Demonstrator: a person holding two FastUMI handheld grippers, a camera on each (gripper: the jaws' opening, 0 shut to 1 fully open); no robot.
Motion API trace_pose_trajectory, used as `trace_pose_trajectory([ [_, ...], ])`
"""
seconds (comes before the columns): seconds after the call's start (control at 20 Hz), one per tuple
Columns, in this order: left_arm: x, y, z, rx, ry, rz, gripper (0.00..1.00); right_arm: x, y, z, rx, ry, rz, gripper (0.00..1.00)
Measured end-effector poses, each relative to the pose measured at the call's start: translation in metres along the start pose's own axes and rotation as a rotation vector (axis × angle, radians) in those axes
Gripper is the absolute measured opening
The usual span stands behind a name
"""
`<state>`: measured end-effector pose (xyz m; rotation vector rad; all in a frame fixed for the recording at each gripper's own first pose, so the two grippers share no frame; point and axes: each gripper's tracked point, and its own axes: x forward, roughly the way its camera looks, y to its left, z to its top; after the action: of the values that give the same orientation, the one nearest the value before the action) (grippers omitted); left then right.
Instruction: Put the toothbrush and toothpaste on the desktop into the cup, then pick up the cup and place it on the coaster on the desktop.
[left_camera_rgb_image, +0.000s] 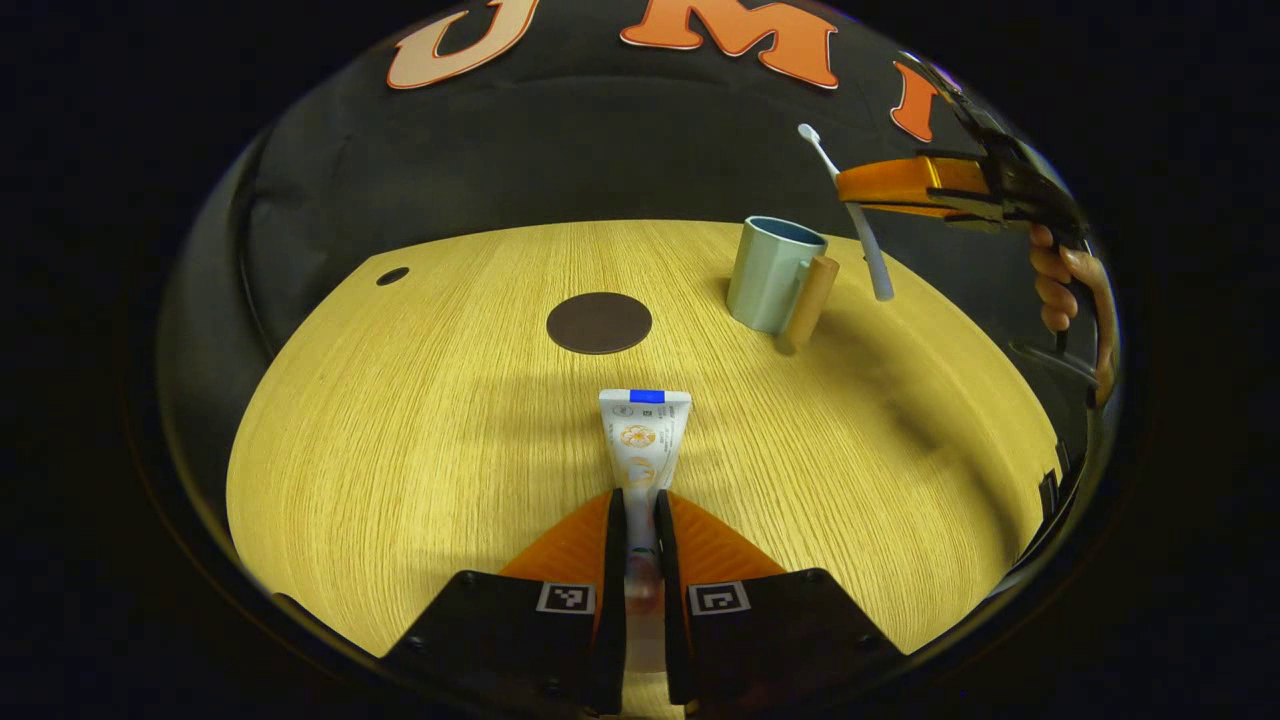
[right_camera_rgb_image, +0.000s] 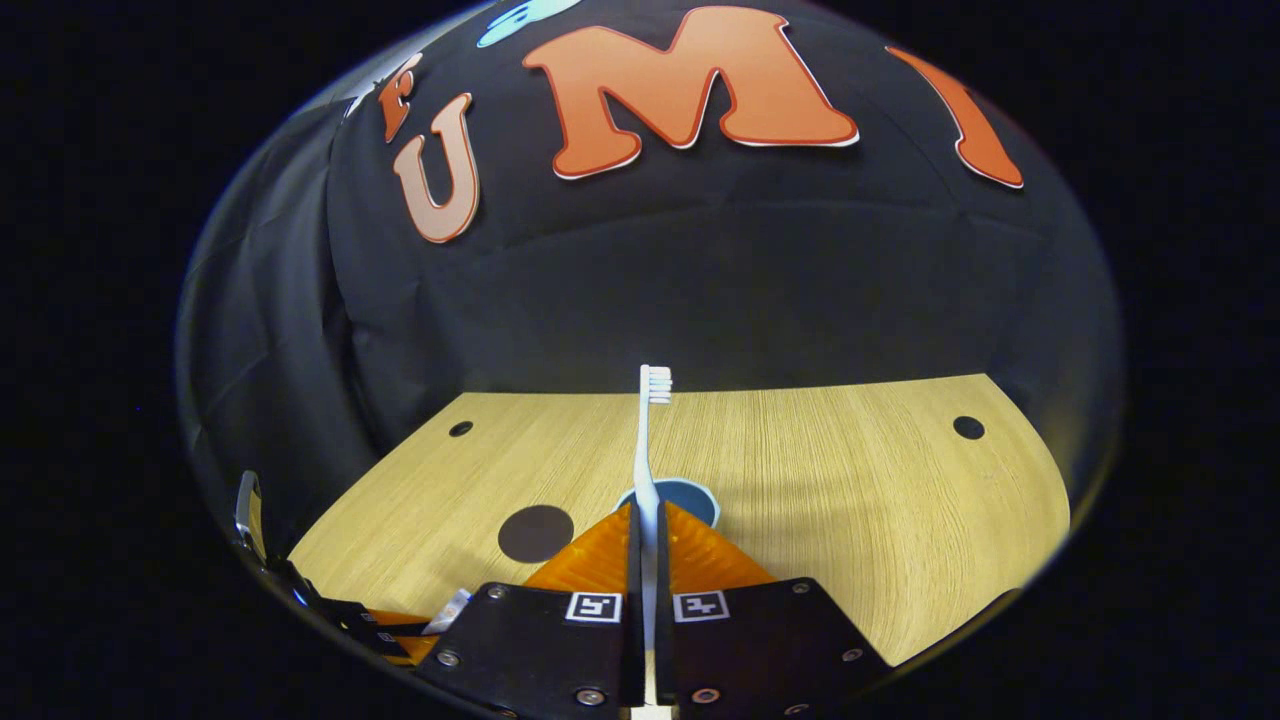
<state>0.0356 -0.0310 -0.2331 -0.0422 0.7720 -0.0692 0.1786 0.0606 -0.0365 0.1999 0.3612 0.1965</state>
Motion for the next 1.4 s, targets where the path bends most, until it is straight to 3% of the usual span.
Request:
trace_pose_trajectory([
  [0.5,-0.019,-0.004,0.008,0.023,-0.083,0.038,0.2,0.023,0.003,0.044,-0.062,-0.13,-0.002,0.04],
  [0.85,-0.023,-0.003,0.011,0.01,-0.097,0.048,0.2,0.049,-0.008,0.059,-0.097,-0.219,-0.055,0.04],
  [1.4,-0.055,-0.009,0.022,-0.027,-0.102,0.09,0.2,0.087,0.002,0.018,-0.109,-0.121,-0.028,0.04],
])
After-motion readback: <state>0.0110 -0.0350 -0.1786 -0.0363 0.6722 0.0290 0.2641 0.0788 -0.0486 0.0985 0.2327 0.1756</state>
